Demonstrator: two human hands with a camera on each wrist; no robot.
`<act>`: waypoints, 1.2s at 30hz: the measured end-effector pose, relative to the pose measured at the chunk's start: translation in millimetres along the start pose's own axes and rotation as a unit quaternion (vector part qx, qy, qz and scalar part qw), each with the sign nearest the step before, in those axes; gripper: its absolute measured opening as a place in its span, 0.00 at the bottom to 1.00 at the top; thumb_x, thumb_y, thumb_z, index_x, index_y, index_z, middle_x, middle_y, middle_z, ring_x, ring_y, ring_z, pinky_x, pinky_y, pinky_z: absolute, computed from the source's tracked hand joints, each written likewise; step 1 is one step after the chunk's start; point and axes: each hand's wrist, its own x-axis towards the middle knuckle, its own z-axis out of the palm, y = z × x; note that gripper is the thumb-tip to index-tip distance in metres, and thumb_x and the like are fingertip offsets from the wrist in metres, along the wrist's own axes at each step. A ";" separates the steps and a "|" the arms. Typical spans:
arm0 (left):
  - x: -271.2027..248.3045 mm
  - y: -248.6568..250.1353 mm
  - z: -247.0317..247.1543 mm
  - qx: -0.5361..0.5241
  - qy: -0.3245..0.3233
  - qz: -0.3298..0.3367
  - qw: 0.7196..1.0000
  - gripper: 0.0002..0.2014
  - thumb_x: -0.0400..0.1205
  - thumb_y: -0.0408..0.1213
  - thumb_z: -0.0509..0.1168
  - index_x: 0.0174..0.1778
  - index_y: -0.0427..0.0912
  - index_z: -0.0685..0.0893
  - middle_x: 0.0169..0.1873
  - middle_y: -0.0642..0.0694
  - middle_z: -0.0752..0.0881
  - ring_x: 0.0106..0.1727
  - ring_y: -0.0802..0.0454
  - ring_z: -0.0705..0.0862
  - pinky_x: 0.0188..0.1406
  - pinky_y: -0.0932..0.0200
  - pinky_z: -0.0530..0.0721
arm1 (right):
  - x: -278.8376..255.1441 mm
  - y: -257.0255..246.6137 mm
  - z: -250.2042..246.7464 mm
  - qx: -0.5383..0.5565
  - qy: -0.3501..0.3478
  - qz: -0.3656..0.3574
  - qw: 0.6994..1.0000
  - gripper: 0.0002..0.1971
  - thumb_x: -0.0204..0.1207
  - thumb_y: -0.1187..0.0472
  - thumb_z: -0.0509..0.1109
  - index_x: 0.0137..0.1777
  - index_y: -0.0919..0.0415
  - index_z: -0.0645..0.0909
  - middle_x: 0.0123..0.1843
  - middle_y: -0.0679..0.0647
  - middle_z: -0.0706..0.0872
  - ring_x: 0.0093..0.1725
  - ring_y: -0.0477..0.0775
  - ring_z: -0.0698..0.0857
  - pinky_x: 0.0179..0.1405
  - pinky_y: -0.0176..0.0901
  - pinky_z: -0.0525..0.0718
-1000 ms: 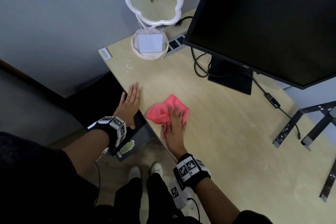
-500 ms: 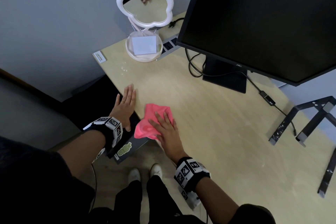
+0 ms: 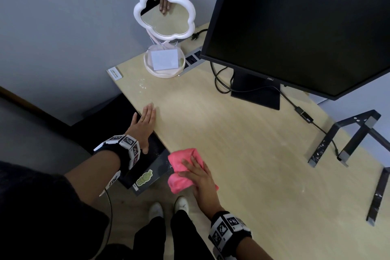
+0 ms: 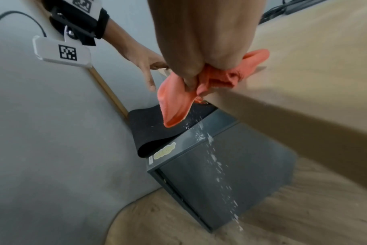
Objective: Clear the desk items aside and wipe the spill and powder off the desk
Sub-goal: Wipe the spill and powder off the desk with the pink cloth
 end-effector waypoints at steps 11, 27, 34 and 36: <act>-7.3 -7.3 7.8 -0.047 0.009 0.035 0.998 0.69 0.65 0.50 0.79 0.77 0.30 0.27 0.79 0.34 0.27 0.81 0.39 0.30 0.80 0.39 0.39 | 9.3 -7.1 -67.0 0.211 0.255 0.141 0.933 0.09 0.68 0.64 0.68 0.44 0.53 0.87 0.44 0.50 0.91 0.37 0.49 0.88 0.35 0.34 0.83; -3.2 -4.6 7.9 -0.065 -0.029 0.097 0.993 0.73 0.59 0.52 0.81 0.78 0.34 0.26 0.77 0.36 0.23 0.80 0.41 0.26 0.76 0.29 0.39 | 25.8 -6.3 -21.1 0.073 0.125 0.096 0.985 0.19 0.81 0.48 0.58 0.69 0.48 0.78 0.77 0.39 0.71 0.77 0.38 0.64 0.78 0.45 0.61; -5.0 -6.2 4.2 -0.069 -0.038 0.110 0.991 0.72 0.61 0.52 0.80 0.77 0.33 0.26 0.77 0.36 0.22 0.79 0.40 0.25 0.76 0.29 0.38 | -14.9 8.2 -27.1 0.041 0.091 0.025 0.995 0.16 0.75 0.57 0.70 0.62 0.44 0.82 0.68 0.26 0.76 0.69 0.35 0.74 0.67 0.41 0.72; -4.6 -8.7 3.9 -0.076 -0.034 0.115 0.990 0.72 0.62 0.52 0.80 0.78 0.34 0.26 0.77 0.38 0.22 0.80 0.41 0.26 0.76 0.29 0.38 | -26.0 8.7 -34.7 0.034 0.072 0.019 0.997 0.12 0.75 0.50 0.68 0.58 0.43 0.83 0.67 0.25 0.76 0.65 0.35 0.76 0.63 0.36 0.73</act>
